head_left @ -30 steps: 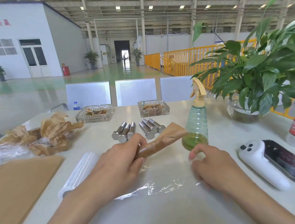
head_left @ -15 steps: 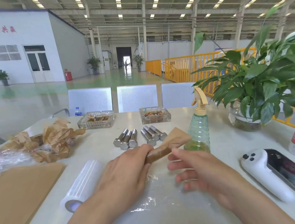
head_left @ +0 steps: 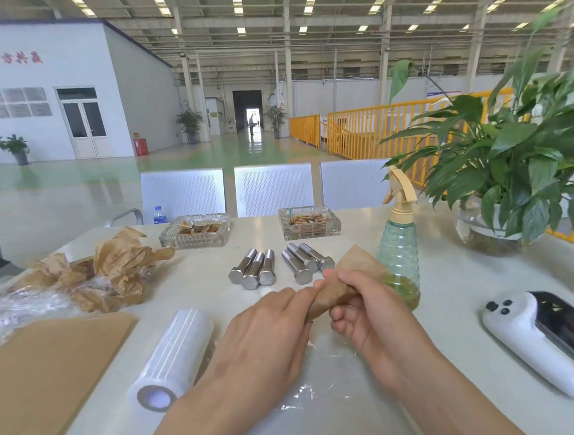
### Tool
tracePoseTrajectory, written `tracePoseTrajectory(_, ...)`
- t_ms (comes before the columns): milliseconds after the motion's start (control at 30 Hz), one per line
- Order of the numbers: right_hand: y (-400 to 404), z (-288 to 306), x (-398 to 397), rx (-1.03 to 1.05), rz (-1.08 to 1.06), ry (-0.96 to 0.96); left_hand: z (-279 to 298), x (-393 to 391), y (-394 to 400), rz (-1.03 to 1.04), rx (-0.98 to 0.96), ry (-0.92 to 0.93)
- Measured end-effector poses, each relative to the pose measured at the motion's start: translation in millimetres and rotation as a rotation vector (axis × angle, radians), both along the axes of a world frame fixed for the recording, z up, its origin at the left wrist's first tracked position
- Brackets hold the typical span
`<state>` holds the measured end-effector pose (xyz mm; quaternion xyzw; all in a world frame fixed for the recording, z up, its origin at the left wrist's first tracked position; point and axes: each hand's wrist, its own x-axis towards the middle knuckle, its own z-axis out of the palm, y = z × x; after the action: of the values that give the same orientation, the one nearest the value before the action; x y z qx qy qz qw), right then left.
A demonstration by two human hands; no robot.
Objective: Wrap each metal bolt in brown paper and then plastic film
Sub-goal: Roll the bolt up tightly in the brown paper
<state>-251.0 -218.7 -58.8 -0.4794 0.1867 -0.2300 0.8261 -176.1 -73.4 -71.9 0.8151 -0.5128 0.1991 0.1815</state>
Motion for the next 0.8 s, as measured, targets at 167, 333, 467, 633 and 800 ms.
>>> tracePoseTrajectory(167, 7, -1, 2, -0.021, 0.041, 0.118, -3, -9, -5, 0.101, -0.002, -0.135)
tracePoseTrajectory(333, 3, 1, 0, 0.064, 0.082, 0.078, -2, -5, -1, 0.056, -0.062, -0.118)
tracePoseTrajectory(467, -4, -2, 0, -0.014, 0.098, 0.046, 1, 0, 1, 0.123, -0.034, 0.06)
tracePoseTrajectory(633, -10, -4, 0, -0.073, 0.123, -0.007, 4, 12, 1, -0.121, -0.112, 0.535)
tracePoseTrajectory(800, -9, 3, 5, -0.051, 0.013, 0.096, -7, 15, -2, -0.088, -0.169, 0.392)
